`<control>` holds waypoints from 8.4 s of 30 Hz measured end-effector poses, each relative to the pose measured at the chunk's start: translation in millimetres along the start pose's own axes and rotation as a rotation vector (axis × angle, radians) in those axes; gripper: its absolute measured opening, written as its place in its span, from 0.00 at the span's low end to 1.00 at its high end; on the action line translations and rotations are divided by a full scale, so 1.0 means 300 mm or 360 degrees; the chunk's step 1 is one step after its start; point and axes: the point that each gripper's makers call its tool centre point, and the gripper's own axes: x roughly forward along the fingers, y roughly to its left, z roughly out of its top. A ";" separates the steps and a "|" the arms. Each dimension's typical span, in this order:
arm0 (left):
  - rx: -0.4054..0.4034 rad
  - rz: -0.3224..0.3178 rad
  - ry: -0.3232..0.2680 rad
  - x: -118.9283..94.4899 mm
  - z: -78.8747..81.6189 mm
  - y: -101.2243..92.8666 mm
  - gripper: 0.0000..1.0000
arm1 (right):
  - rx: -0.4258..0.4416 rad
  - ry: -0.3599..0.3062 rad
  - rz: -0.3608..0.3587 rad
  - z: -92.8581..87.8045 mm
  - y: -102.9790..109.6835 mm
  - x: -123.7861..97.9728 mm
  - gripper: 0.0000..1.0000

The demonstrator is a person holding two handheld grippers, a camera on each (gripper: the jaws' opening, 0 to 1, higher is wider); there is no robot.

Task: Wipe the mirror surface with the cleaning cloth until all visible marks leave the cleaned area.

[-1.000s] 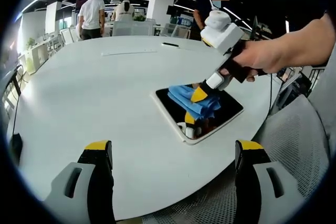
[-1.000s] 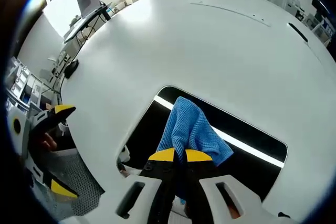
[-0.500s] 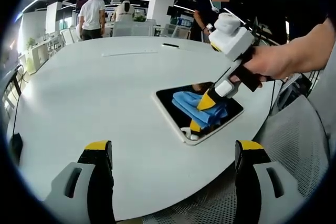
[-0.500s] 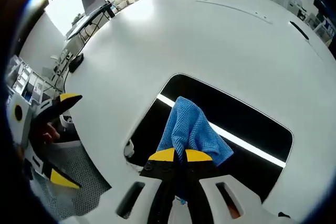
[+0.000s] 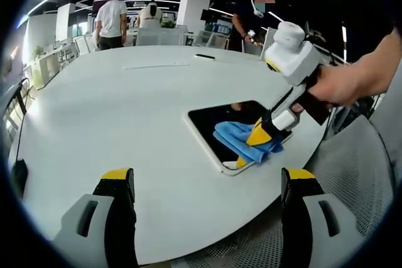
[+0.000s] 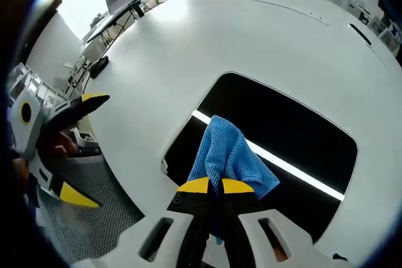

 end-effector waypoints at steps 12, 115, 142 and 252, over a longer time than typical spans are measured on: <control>0.0011 -0.0004 0.0012 0.002 -0.006 -0.002 0.96 | 0.0026 0.0000 0.0022 -0.034 0.027 -0.005 0.00; -0.0001 0.0033 0.0009 -0.002 0.017 -0.012 0.98 | 0.0243 0.0002 0.0124 -0.059 -0.100 -0.036 0.00; -0.0012 0.0008 0.0000 0.006 0.015 -0.011 0.97 | 0.0116 0.0006 0.0012 0.067 -0.183 -0.010 0.00; -0.0003 -0.0020 0.0028 0.011 0.002 -0.018 0.96 | 0.0218 -0.0076 -0.0259 0.058 -0.432 -0.056 0.00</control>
